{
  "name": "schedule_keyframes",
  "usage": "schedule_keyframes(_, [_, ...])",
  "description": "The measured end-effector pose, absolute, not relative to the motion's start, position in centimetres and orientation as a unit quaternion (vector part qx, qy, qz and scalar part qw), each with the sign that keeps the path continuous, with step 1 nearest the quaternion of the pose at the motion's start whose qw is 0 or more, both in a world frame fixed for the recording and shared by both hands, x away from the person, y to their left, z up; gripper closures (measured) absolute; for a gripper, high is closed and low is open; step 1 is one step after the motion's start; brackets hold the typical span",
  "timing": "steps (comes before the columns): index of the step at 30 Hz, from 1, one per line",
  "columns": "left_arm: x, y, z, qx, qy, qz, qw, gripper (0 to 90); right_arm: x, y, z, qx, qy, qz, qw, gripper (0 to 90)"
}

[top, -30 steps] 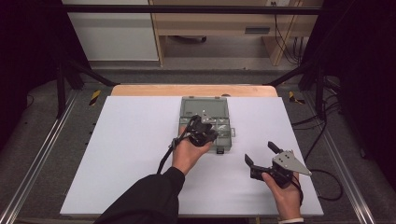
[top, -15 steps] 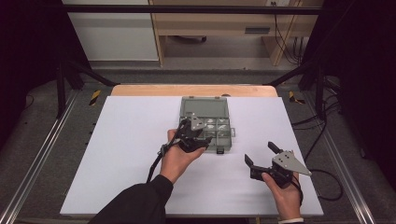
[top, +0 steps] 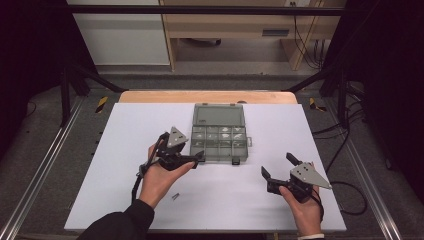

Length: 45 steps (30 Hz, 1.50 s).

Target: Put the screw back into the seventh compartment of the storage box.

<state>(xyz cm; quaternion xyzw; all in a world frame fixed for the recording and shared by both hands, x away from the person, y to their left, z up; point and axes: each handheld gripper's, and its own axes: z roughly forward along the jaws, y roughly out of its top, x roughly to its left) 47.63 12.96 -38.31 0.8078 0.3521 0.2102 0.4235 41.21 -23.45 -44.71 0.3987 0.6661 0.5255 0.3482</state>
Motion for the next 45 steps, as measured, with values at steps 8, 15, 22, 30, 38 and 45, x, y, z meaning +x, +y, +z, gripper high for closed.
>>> schedule_keyframes(8, [46.0,16.3,-37.7,0.827,0.356,0.202,0.386,16.0,41.2,-23.5,-44.7,0.399,0.666,0.527,0.346,4.0])
schedule_keyframes(15, [44.7,17.6,-37.2,0.84,0.365,0.204,0.345,15.1,41.2,-23.5,-44.8,0.401,0.665,0.525,0.347,4.0])
schedule_keyframes(22, [44.2,18.0,-37.9,0.85,0.368,0.19,0.325,12.6,41.1,-23.5,-44.8,0.401,0.667,0.524,0.346,3.9])
schedule_keyframes(30, [44.0,17.8,-38.9,0.87,0.354,0.161,0.304,12.5,41.1,-23.5,-44.8,0.401,0.668,0.523,0.346,3.8])
schedule_keyframes(38, [43.8,17.7,-40.3,0.876,0.35,0.152,0.293,13.1,41.0,-23.5,-44.8,0.402,0.667,0.525,0.344,3.7])
schedule_keyframes(45, [43.6,17.5,-41.6,0.888,0.347,0.139,0.268,12.8,41.1,-23.4,-44.8,0.399,0.67,0.524,0.343,3.6])
